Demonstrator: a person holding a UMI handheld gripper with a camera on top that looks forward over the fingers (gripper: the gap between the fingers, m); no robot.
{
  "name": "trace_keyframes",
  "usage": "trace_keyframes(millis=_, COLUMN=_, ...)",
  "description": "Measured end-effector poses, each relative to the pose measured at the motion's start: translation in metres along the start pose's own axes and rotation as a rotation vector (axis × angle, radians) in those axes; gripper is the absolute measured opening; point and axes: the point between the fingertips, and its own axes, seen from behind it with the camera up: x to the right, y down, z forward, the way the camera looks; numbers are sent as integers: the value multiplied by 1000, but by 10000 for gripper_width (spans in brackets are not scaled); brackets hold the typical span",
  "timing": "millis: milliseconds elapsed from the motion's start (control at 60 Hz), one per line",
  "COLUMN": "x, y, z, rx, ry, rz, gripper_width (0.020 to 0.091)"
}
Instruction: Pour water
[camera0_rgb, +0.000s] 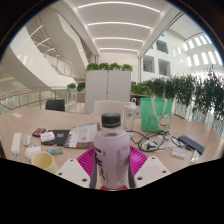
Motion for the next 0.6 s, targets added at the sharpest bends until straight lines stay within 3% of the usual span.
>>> trace_keyframes(millis=83, x=3, y=50, z=19, rx=-52, ry=-43, rz=32, gripper_width=457)
trace_keyframes(millis=200, x=-1, y=81, z=16, rx=-86, ry=-80, rz=67, gripper_width=475)
trace_keyframes(millis=233, x=-1, y=73, z=15, rx=-34, ry=-82, rz=72, gripper_width=470)
trace_keyframes(millis=433, x=3, y=74, z=15, rx=-16, ry=-86, rz=102, gripper_width=473)
trace_keyframes(millis=567, x=1, y=81, z=11, rx=-102, ry=-95, rz=58, gripper_width=569)
trace_keyframes(millis=600, x=2, y=81, z=1, rx=-135, ry=-84, rz=57, gripper_width=620)
